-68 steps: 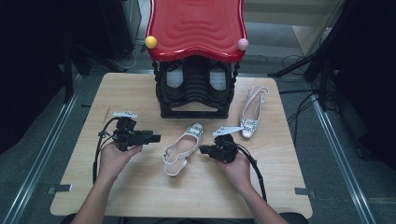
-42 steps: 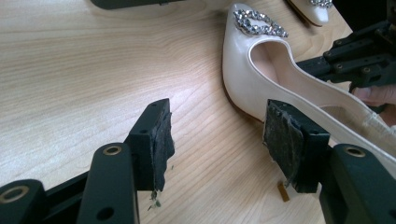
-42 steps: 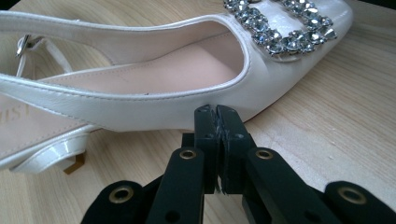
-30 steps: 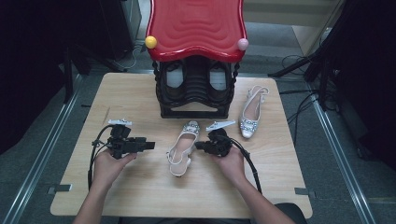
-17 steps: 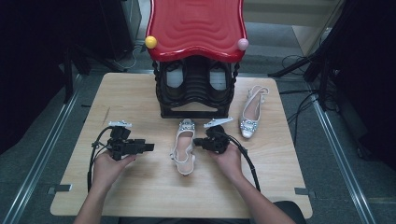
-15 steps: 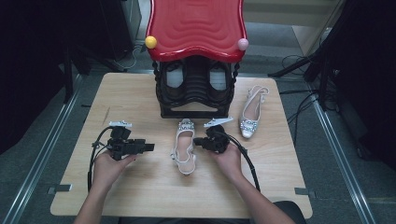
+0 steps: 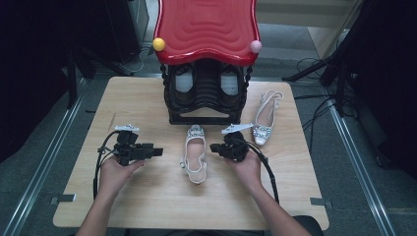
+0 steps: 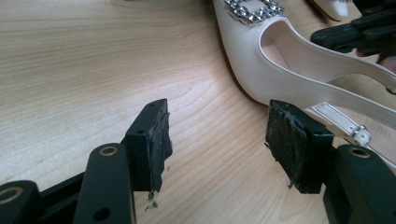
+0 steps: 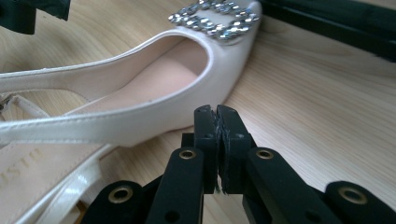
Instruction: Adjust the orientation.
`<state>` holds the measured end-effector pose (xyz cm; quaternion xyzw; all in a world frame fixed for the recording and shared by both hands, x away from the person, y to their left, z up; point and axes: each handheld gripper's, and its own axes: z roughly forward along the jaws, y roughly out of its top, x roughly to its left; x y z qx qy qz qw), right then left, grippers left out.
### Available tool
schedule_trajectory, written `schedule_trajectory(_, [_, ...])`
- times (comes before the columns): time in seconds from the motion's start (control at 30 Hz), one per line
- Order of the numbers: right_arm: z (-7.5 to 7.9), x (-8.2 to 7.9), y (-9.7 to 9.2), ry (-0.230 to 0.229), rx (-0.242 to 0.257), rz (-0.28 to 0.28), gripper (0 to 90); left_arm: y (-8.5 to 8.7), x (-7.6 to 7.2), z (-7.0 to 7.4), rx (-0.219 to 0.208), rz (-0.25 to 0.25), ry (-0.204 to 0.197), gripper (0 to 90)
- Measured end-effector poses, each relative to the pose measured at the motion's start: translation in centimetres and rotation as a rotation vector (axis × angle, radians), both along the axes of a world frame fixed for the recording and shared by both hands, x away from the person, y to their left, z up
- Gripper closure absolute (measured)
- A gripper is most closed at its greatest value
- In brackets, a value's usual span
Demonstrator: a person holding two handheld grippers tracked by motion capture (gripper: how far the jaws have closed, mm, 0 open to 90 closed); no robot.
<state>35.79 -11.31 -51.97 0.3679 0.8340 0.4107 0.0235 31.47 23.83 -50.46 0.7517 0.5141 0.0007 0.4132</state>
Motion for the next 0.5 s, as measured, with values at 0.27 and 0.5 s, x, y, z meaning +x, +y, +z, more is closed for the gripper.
schedule_trajectory(0.27, [0.9,-0.3,-3.4,-0.007,0.033,-0.082,88.7,-0.3,0.9,-0.3,-0.011,-0.008,-0.008,40.0])
schedule_trajectory(0.5, [1.4,-0.3,-6.6,-0.013,0.05,-0.149,88.7,-0.2,1.4,-0.8,0.028,0.021,-0.058,40.3])
